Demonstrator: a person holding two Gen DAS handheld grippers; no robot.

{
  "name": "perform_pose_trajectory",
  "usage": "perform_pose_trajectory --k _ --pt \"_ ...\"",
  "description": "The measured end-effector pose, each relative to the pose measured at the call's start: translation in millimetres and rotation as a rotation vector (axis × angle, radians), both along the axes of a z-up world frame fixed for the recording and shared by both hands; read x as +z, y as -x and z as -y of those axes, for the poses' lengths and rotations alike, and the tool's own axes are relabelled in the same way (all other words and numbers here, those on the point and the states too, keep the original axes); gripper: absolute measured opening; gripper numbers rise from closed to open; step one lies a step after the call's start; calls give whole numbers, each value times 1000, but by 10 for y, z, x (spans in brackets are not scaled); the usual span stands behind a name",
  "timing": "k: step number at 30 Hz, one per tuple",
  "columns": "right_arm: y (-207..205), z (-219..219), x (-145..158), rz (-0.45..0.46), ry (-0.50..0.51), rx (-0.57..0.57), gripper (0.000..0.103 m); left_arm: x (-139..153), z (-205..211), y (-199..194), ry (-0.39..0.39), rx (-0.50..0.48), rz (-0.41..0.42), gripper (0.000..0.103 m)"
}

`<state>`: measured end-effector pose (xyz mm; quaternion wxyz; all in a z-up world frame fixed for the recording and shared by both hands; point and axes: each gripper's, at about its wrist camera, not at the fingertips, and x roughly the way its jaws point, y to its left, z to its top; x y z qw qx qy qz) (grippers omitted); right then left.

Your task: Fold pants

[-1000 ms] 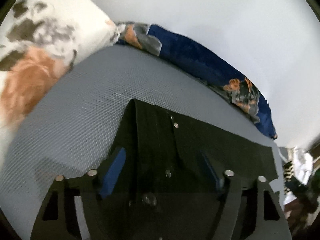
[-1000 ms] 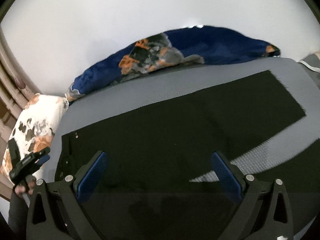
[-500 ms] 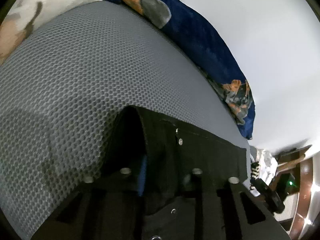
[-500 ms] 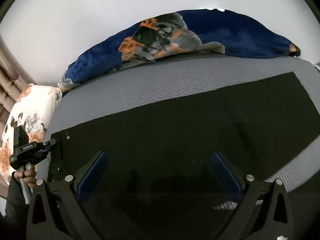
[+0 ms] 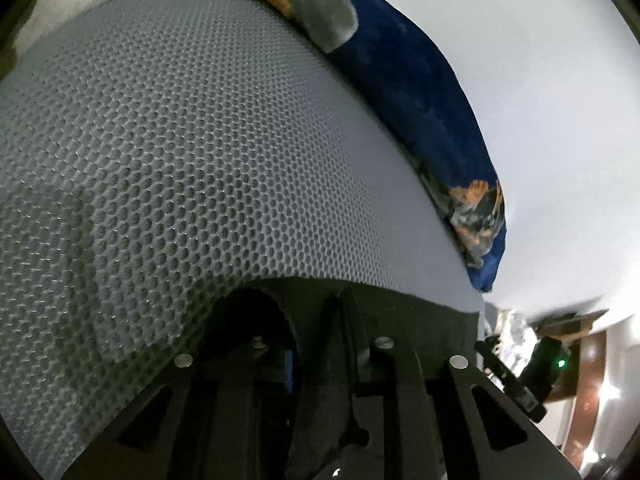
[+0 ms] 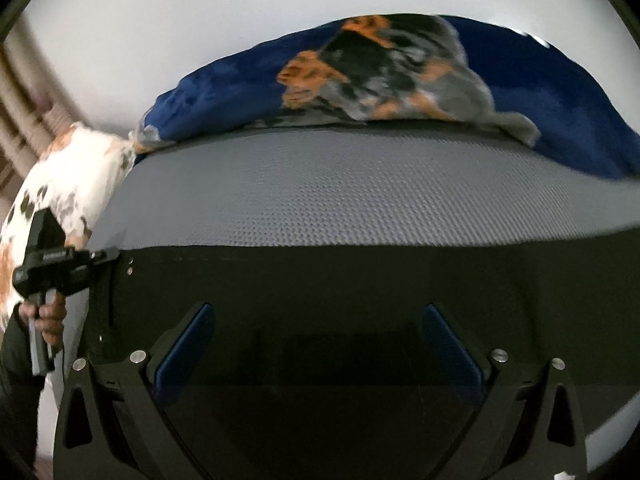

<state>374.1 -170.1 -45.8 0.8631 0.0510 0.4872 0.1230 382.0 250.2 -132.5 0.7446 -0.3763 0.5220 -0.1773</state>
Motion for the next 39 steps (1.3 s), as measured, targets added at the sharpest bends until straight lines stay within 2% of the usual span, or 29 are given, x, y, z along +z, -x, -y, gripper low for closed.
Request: perform_pose_trajectory --k 2,6,12,18,21,23,27,30,36,39 --pt "-58 -14 -15 0 0 35 103 -20 -25 40 19 24 14 17" --pt "-210 -70 -52 -21 41 178 103 119 16 181 -42 13 90 9" --pt "-403 -224 -3 -24 94 439 103 656 212 415 -72 -34 245 7" --pt "-651 -370 -80 -98 119 657 96 1094 320 728 -72 -73 369 7" --pt "-776 -444 -187 -139 143 747 88 1204 299 833 -66 -54 395 7" --pt "-828 -449 -244 -165 151 786 80 1254 279 891 -80 -43 397 7" --pt "-869 -405 -322 -209 156 839 70 1293 252 935 -106 -42 387 7" --pt "-868 -322 -361 -229 175 865 53 1299 295 905 -122 -36 378 7" --pt "-897 -99 -389 -199 182 824 41 1290 349 880 -149 -27 361 7" --pt "-894 -89 -389 -174 194 801 30 1283 361 881 -164 -26 359 7"
